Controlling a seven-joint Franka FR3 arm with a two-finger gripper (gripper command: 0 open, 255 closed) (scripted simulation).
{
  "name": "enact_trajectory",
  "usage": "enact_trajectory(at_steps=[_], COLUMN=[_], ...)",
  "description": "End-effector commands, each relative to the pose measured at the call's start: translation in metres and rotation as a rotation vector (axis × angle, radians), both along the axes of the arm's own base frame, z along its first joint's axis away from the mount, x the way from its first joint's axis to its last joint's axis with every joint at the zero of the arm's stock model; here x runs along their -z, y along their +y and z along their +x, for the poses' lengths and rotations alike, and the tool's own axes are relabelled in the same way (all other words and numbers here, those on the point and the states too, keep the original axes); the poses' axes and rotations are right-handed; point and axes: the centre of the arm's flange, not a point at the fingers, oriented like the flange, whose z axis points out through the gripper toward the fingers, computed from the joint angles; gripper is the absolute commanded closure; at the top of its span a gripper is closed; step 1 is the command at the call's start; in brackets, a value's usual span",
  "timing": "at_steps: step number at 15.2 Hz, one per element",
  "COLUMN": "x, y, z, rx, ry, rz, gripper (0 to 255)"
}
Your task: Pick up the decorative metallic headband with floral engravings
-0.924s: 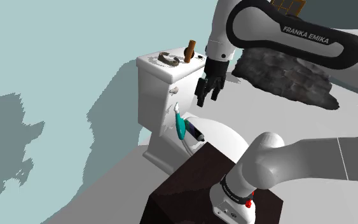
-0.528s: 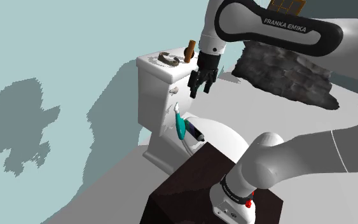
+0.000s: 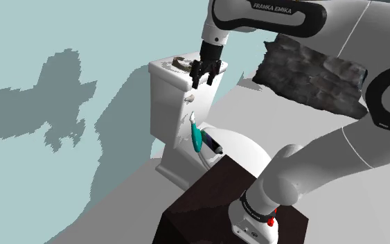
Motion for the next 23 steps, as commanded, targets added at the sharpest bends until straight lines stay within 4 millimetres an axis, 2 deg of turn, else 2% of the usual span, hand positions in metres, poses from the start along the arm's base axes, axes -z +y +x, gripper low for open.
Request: enact_trajectory(at_steps=[1,15,16,23], x=[-0.004,-0.036,-0.037,0.003], y=[-0.01,-0.062,-0.063,-0.063], z=[0.022,0.18,0.183,0.183], rx=[-0.006,-0.049,-0.05,-0.05], ry=[-0.016,-0.128,-0.13,-0.13], rz=[0.001,0.014,0.015,0.015], gripper=[0,0,0,0])
